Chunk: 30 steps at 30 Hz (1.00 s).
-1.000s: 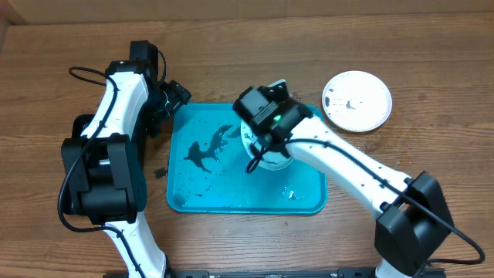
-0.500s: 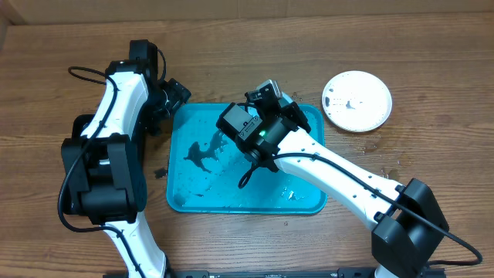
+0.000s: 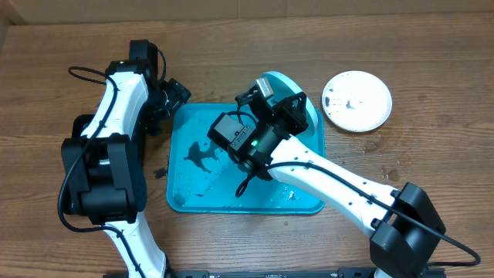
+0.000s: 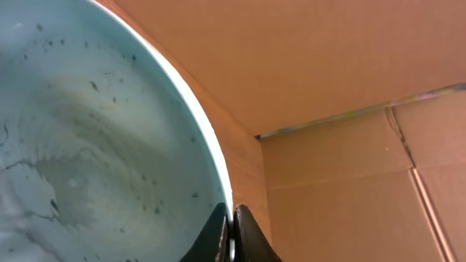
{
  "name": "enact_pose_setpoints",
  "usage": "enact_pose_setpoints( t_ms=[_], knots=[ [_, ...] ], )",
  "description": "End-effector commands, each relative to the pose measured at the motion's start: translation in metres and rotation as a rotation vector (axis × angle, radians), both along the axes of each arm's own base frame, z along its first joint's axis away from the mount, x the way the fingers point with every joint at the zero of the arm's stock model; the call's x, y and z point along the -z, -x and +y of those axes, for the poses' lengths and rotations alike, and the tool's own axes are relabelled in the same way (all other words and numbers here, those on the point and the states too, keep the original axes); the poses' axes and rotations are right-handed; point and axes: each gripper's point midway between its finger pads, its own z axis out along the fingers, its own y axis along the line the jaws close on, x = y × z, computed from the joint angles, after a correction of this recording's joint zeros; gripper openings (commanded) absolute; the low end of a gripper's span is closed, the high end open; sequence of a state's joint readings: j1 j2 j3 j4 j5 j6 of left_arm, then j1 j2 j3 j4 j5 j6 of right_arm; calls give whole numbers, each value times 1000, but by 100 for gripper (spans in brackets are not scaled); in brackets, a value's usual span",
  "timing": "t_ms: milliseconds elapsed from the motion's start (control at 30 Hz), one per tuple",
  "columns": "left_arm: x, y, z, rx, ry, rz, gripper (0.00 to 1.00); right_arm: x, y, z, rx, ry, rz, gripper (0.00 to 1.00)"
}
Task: Clean dirty plates on tray and stack at the side
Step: 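Lift the light-blue-rimmed plate off the teal tray with the right gripper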
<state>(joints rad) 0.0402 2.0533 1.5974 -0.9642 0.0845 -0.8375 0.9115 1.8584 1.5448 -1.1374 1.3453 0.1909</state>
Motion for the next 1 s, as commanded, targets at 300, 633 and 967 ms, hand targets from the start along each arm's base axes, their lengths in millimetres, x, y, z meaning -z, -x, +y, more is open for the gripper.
enact_pose_setpoints(
  t_ms=[300,633,967],
  knots=[
    [-7,0,5,-1,-19,-16,100,13,3,16,-42,-128,101,4],
    [-7,0,5,-1,-19,-16,100,13,3,15,-42,-125,103,4],
    [-7,0,5,-1,-19,-16,100,15,4,17,-46,-132,113,4]
  ],
)
